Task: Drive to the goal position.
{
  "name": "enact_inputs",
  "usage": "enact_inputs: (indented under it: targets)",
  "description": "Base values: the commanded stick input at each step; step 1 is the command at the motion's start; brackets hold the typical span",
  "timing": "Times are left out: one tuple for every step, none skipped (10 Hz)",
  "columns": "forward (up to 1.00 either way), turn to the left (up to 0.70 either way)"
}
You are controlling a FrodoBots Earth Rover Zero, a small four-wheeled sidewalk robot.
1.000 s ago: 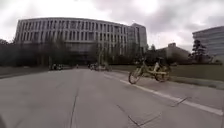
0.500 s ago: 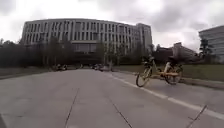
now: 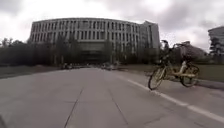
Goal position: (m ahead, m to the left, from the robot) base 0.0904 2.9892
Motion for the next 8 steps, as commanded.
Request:
enact_inputs:
  targets:
    - [0.7, 0.02]
    - [0.7, 0.02]
    - [0.7, 0.02]
    - [0.7, 0.02]
    - [0.7, 0.0]
    - [0.7, 0.0]
    - [0.7, 0.0]
    - [0.7, -0.16]
